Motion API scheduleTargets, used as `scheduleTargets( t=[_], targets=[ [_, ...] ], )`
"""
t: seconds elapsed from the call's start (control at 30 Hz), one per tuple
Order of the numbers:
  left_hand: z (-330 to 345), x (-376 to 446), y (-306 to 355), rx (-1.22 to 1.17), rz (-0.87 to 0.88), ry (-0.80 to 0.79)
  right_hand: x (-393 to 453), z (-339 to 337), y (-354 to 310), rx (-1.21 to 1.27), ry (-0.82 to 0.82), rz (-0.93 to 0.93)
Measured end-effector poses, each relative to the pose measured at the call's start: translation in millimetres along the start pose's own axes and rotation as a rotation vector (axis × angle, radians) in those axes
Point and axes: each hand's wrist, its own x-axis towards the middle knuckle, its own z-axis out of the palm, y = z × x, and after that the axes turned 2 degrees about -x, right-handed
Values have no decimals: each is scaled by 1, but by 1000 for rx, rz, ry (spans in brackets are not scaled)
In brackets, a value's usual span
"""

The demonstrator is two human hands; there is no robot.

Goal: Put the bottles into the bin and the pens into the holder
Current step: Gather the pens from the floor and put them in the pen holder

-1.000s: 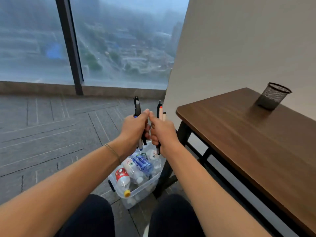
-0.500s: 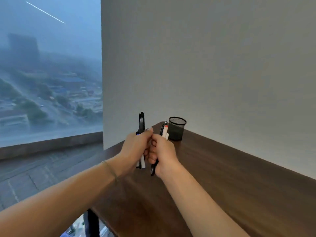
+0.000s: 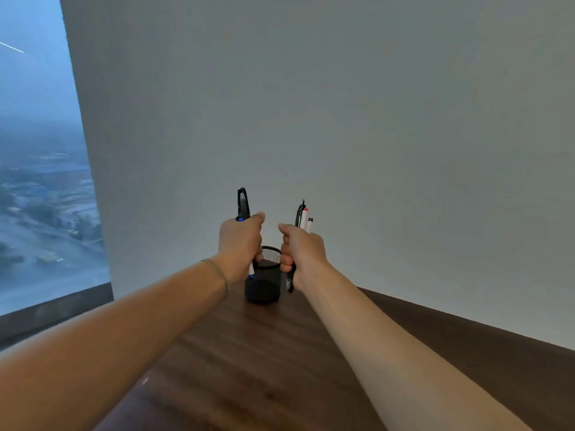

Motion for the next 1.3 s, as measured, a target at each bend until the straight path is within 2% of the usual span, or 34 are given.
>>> scheduleTargets(
  t=[0.27,0.53,0.77,0.87,1.03,1.3],
  targets=[
    [38,81,-24,-135,-43,-7,72,-12,-9,117,78,-7],
    [38,101,-52,-76,-15,-11,102,5,9,213,138,16],
    [27,97,-45,374,208,12,104,21,23,298,160,2],
    [12,105,-42,575,161,91,105,29,20,371,183,-13],
    [-13,114,-68,427,-20,49,105,43,20,345,124,-40],
    [-3,58,-86,339,-29,-33,71,15,44,62,113,-56]
  ],
)
